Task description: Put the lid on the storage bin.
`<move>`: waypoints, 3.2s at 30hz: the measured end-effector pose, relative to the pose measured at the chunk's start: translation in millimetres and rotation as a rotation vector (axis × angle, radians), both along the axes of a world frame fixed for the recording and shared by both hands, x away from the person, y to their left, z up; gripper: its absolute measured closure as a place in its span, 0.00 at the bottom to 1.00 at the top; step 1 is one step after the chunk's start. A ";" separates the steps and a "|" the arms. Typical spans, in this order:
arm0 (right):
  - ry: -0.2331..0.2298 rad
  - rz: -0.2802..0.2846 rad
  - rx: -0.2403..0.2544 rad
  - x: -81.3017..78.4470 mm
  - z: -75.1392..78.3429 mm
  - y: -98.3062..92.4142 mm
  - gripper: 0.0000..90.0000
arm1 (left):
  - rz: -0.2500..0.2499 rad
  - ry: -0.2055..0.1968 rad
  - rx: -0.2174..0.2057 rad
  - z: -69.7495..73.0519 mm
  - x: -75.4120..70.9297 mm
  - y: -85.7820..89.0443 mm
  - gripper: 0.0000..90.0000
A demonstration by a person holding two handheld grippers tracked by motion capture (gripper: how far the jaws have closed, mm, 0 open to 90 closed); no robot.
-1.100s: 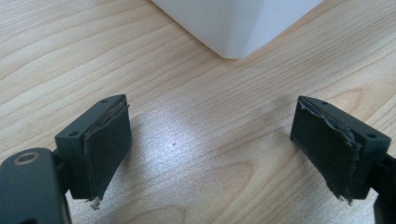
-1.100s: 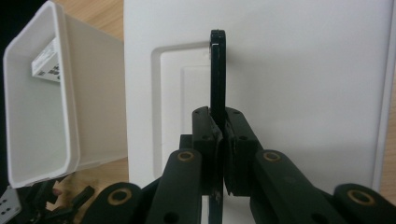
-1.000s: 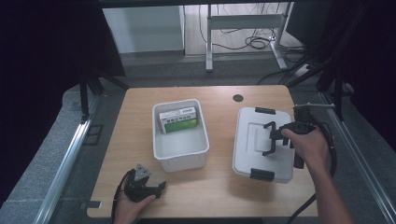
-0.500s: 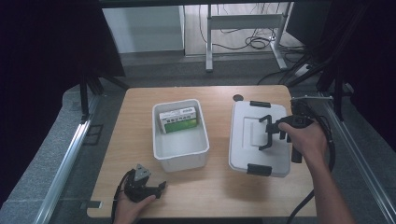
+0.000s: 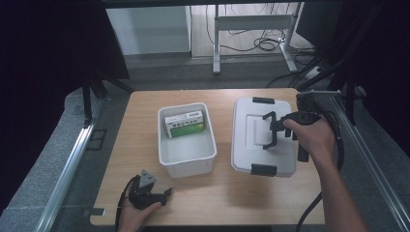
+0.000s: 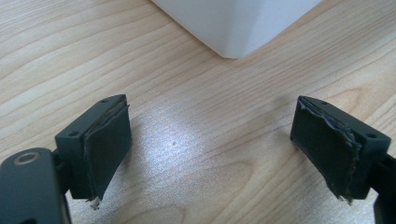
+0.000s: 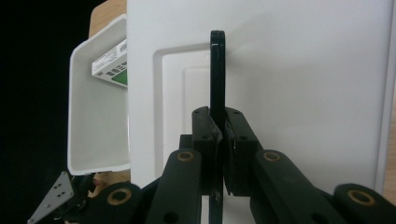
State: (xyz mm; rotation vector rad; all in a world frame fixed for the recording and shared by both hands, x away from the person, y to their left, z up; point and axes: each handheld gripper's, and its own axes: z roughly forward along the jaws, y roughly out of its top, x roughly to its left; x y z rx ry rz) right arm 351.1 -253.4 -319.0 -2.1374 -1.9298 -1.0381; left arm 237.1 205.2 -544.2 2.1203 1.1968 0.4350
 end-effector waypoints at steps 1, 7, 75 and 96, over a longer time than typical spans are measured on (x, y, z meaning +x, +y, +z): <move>-0.001 0.007 0.000 0.4 1.7 1.5 0.94 | 0.000 0.000 0.000 0.0 0.0 0.0 0.14; -0.016 0.018 0.008 3.5 10.7 11.2 0.94 | -0.003 0.002 0.003 0.1 0.0 0.2 0.14; -0.008 0.181 0.042 42.2 38.1 124.6 0.94 | -0.005 0.000 0.001 -0.1 0.2 0.3 0.14; 0.005 0.192 0.035 55.9 35.1 149.0 0.94 | -0.003 0.001 -0.001 -0.1 0.0 0.2 0.14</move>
